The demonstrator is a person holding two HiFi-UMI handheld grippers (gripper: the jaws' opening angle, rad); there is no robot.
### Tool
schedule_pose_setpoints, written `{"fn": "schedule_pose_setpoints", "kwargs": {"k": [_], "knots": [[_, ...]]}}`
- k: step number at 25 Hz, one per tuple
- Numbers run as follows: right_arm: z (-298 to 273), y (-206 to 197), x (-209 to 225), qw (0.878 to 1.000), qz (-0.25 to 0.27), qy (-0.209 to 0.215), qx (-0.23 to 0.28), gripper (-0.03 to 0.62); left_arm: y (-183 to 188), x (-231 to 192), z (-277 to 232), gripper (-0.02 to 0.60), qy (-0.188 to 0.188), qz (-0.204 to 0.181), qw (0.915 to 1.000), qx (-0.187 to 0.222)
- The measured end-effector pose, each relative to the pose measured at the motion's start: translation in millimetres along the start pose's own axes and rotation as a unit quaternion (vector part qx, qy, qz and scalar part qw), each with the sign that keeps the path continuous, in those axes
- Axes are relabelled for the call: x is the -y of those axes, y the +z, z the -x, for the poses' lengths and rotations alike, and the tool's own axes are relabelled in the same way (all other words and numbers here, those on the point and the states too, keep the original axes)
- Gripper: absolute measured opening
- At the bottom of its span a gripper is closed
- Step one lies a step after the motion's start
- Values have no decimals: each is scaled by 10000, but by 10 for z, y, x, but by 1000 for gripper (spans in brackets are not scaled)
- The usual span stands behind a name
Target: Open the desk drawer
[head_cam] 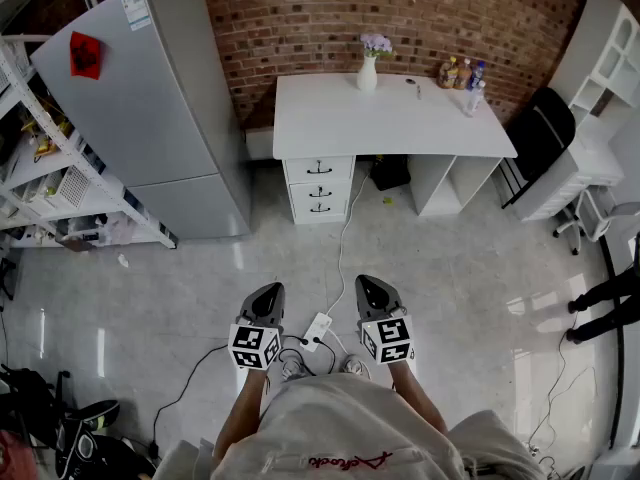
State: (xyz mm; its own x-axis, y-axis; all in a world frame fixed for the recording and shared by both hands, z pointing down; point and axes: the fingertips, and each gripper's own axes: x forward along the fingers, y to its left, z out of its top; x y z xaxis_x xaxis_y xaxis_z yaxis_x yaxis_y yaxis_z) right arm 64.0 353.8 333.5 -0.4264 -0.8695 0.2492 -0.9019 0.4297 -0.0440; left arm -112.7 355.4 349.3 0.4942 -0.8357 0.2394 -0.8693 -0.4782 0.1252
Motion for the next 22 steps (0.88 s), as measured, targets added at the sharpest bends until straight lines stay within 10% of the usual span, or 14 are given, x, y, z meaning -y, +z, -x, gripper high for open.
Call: {"fn": "schedule_pose_setpoints", "kwargs": {"k": [22], "knots": [[189, -85, 394, 9993, -94, 359, 44, 17, 70, 239, -141, 12, 298, -165, 9994, -3]]}}
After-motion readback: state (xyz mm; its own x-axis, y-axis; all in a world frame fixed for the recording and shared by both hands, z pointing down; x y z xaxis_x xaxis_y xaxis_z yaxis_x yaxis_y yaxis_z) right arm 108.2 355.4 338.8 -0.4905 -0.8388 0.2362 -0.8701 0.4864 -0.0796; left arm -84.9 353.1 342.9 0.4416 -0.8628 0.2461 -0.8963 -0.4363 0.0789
